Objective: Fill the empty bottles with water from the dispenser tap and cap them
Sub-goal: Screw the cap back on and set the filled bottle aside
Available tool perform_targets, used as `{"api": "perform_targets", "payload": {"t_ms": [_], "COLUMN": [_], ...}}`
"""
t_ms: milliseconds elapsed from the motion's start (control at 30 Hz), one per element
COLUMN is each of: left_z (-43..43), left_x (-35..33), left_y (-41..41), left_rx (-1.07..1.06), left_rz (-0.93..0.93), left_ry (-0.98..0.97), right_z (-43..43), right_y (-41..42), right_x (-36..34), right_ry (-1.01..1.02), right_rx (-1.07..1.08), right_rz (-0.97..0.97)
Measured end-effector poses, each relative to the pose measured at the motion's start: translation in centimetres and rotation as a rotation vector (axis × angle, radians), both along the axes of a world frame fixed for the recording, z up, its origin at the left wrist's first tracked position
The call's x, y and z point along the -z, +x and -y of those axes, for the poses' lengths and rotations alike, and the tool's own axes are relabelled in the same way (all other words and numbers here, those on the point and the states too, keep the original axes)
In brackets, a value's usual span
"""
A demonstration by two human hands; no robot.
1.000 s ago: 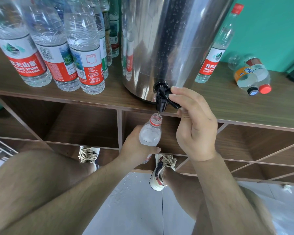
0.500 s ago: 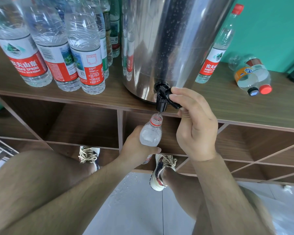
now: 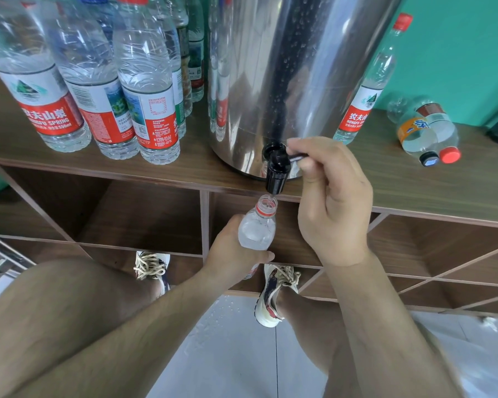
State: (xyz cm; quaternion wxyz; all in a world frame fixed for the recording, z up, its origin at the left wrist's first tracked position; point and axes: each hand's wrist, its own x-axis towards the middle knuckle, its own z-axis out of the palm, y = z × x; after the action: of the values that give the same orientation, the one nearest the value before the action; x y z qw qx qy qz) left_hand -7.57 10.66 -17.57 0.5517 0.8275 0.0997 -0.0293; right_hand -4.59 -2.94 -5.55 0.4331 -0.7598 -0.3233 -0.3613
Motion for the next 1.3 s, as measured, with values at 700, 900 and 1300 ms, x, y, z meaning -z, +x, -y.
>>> {"api": "perform_targets", "payload": {"t_ms": [700,900,1300], "left_z": [0.1,0.3,0.3], "left_x": [0.0,0.0,-0.1], "left_y": [-0.2,-0.1,-0.2], "left_rx": [-0.004,0.01,0.064], "left_rz": [-0.01,-0.002,-0.002], "left_ry": [-0.056,-0.026,0.106], "right_z": [8.0,7.4,5.6], "right_y": [4.8,3.9,0.9], "right_x": [3.6,2.3,2.2], "right_ry": [-0.269,-0.112,-0.272], "right_rx": [0.546,0.35,-0.14], "right_rz": [-0.702,-0.697,-0.819]}}
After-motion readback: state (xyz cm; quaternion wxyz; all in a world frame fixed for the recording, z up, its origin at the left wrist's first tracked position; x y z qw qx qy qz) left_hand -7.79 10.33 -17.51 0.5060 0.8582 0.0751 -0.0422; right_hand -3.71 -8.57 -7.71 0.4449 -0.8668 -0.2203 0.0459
